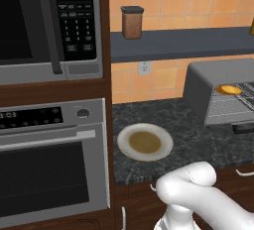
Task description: Pick up the kebab skewer and baguette bread, and place them inside the toaster oven. Close the toaster oven door and start by setting the timer.
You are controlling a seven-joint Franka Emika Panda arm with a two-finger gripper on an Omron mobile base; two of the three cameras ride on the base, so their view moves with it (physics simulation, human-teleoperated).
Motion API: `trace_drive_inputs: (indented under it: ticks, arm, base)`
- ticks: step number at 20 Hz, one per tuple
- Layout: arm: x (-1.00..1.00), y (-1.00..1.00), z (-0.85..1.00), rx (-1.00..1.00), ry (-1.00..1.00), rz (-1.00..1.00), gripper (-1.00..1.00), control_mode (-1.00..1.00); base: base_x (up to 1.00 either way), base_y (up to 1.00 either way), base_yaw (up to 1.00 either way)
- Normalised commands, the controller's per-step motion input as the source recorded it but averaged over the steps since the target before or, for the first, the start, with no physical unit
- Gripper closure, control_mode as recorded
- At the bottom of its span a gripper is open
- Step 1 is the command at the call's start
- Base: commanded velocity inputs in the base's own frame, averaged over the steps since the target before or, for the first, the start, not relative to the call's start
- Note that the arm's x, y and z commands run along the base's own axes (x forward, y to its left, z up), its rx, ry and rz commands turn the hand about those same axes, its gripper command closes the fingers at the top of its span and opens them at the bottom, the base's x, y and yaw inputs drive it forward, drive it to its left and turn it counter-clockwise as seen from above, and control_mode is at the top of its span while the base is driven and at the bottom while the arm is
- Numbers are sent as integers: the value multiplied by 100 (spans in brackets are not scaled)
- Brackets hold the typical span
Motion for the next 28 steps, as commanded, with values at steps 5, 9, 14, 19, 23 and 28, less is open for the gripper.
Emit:
trace_drive_inputs:
  ticks: [5,9,14,19,23,28]
  arm:
    - [79,22,2,0,2,0,-100,-100]
    - [77,21,0,0,10,0,-100,-100]
    - [72,15,0,0,12,0,-100,-100]
    - [65,13,0,0,7,0,-100,-100]
    - [45,6,-3,0,0,0,-100,-100]
    - [41,2,-4,0,0,0,-100,-100]
  base:
    - [0,0,0]
    - [0,0,0]
    - [0,0,0]
    - [0,0,0]
    - [0,0,0]
    - [0,0,0]
